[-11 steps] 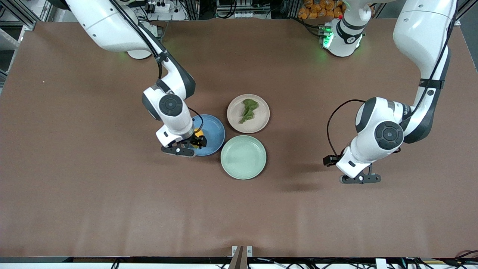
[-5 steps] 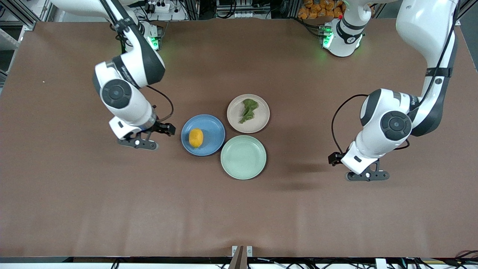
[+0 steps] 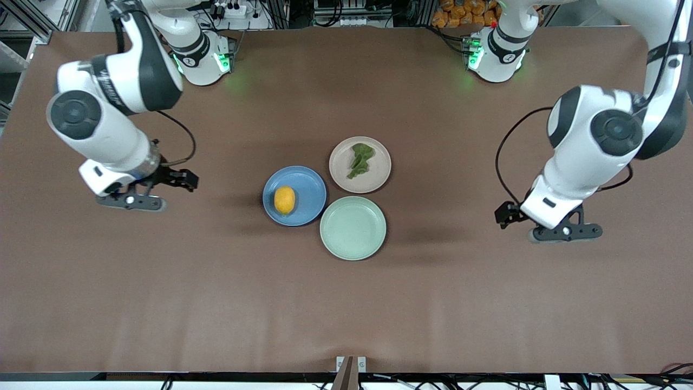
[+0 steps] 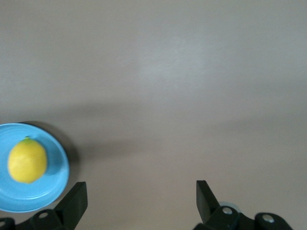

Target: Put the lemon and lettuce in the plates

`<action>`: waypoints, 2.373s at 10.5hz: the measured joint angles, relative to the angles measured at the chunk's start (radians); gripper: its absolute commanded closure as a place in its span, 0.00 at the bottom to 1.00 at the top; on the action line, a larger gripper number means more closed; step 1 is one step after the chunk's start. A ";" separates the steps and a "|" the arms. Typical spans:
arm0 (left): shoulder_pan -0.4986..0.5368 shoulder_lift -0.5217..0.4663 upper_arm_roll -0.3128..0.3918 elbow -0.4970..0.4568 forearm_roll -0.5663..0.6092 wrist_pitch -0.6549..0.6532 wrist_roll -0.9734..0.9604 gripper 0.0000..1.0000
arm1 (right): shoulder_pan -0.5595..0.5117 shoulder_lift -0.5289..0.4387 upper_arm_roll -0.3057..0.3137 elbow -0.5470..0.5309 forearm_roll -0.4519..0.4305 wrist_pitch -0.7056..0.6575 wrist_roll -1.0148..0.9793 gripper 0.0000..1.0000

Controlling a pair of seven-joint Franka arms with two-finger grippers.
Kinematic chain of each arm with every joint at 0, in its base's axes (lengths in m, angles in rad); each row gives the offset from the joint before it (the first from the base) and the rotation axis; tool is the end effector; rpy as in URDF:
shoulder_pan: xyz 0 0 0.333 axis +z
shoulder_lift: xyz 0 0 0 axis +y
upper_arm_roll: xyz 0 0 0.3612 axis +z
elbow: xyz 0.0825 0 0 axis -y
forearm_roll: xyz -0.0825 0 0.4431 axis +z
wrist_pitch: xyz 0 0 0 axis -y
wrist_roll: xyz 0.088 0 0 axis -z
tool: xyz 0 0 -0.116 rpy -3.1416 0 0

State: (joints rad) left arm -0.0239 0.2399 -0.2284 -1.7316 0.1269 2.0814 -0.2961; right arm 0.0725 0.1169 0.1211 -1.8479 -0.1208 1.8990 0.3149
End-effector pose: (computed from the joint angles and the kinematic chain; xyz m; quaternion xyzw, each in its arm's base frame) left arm 0.6880 -0.1578 0.4658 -0.9978 0.0012 -0.0645 0.0134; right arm 0.6355 0.1121 0.4676 0.9975 -0.0394 -0.0188 0.0560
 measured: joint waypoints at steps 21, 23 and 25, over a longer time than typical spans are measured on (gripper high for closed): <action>-0.005 -0.233 0.115 0.152 -0.101 -0.454 0.152 0.00 | -0.024 -0.093 -0.156 0.326 0.041 -0.275 -0.293 0.00; -0.005 -0.233 0.114 0.154 -0.101 -0.455 0.152 0.00 | -0.022 -0.093 -0.155 0.326 0.042 -0.287 -0.294 0.00; -0.005 -0.233 0.113 0.154 -0.102 -0.456 0.152 0.00 | -0.021 -0.093 -0.154 0.326 0.061 -0.315 -0.294 0.00</action>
State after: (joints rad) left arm -0.0287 0.0067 -0.1158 -1.5778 0.0250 1.6256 -0.1444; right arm 0.0511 0.0239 -0.0326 -1.5222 -0.0596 1.5843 0.0211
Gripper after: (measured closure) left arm 0.000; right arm 0.000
